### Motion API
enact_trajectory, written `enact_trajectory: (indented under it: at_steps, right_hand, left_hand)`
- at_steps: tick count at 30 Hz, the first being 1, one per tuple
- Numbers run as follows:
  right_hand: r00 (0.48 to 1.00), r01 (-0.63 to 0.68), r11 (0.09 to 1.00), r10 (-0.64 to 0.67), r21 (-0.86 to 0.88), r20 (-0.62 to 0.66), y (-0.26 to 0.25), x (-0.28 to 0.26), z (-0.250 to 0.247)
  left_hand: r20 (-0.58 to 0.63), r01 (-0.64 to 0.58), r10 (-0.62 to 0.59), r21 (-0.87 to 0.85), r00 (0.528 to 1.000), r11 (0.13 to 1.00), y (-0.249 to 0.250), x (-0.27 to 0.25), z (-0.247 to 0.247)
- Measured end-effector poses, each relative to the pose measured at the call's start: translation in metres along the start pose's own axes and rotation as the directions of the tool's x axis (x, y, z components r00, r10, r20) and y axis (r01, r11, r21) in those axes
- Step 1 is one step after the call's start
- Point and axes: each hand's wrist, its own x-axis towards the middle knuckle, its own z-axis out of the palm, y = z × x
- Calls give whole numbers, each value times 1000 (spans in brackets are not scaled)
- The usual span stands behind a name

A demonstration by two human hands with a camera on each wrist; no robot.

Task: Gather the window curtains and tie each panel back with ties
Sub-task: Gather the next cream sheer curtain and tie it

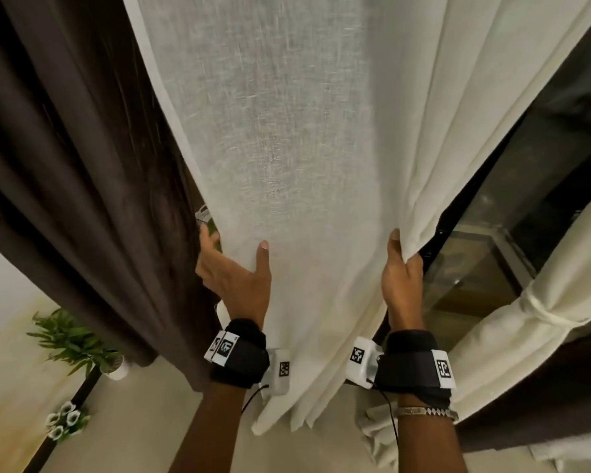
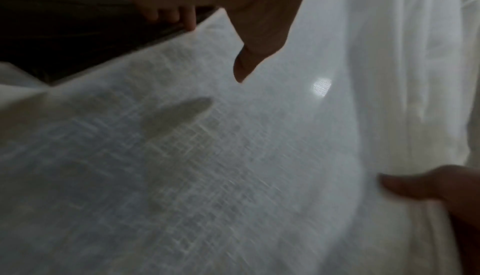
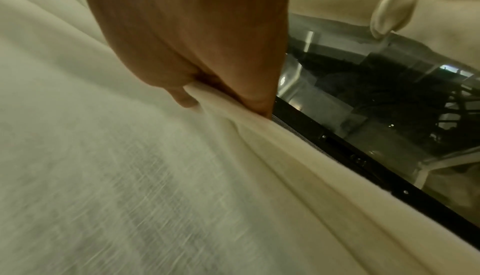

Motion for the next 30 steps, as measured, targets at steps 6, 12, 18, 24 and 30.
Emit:
enact_trajectory:
  at_steps: [6, 12, 18, 24, 30]
  right_hand:
    - [992, 36, 998, -31, -41, 123, 0, -5, 0]
    - [901, 192, 961, -94, -197, 423, 7, -1, 14]
    - [718, 387, 823, 15, -416, 696, 15, 15, -1]
    - [795, 306, 870, -11, -386, 606, 32, 40, -27]
    - [858, 144, 860, 138, -490, 495, 76, 47, -31]
  left_hand:
    - [679, 261, -91, -152, 729, 953, -1, -9, -3]
    - [844, 353, -28, -194, 535, 915, 40, -24, 23]
    - [805, -49, 20, 11, 593, 999, 73, -21, 60]
    - [722, -65, -72, 161, 688, 985, 92, -22, 92]
    - [692, -48, -143, 249, 708, 967, 76, -21, 107]
